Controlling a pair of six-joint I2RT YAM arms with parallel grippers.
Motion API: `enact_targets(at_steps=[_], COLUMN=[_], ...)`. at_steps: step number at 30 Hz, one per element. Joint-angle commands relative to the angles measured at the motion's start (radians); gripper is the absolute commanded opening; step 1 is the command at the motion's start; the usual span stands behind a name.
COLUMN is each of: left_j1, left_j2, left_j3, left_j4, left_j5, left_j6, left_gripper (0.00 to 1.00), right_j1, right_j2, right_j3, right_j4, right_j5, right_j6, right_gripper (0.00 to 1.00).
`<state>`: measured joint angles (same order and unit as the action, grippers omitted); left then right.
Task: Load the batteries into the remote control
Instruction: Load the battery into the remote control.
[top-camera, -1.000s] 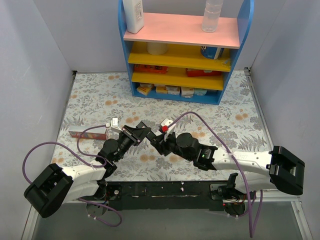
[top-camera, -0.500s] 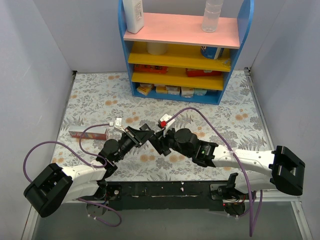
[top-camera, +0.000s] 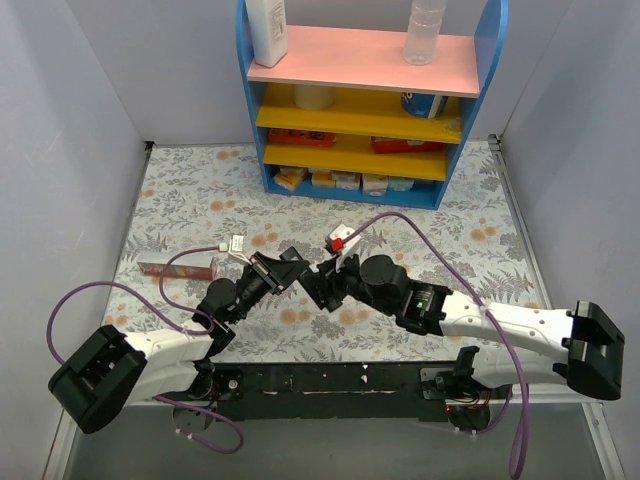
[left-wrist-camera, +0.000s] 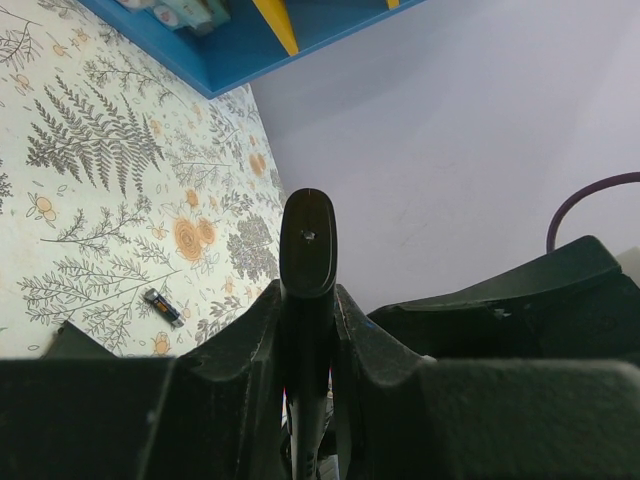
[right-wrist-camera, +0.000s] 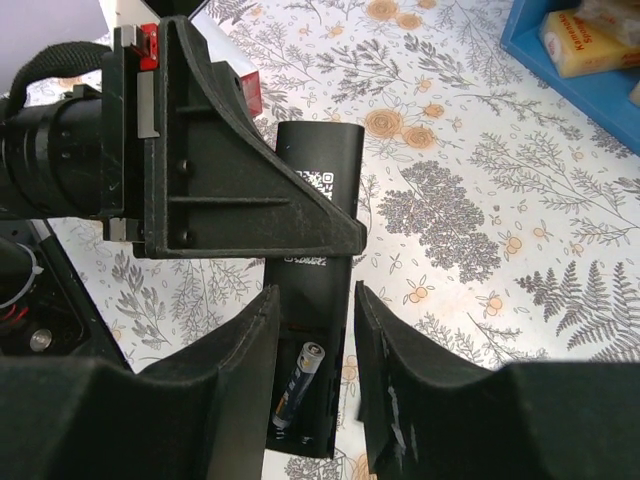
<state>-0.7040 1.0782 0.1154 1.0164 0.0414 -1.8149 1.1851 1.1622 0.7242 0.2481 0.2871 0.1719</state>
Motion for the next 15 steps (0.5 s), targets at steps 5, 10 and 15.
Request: enact_targets(at_steps=[5,10,15], left_j1=[-0.003,-0.003,-0.003], left_j2=[0.008,0.000,-0.001], left_j3=[0.013,0.012,0.015], left_j4=[0.039,0.037,0.033], left_j5=[0.020,0.022,0.023], left_j6=[-0.004,-0.007,-0.006], left_gripper=[0.00,0.00,0.00], right_j1=[-0.022,-0.065,-0.087], right_j2=[-0.053,-0.033,-0.021], right_j3=[0.115,0.127,0.126], right_j4=[-0.199,-0.247,-0.247], right_j5=[0.018,-0.049,-0.115], right_j6=[0.100,0.156,0.175], right_gripper=[0.41,0.39,0.37])
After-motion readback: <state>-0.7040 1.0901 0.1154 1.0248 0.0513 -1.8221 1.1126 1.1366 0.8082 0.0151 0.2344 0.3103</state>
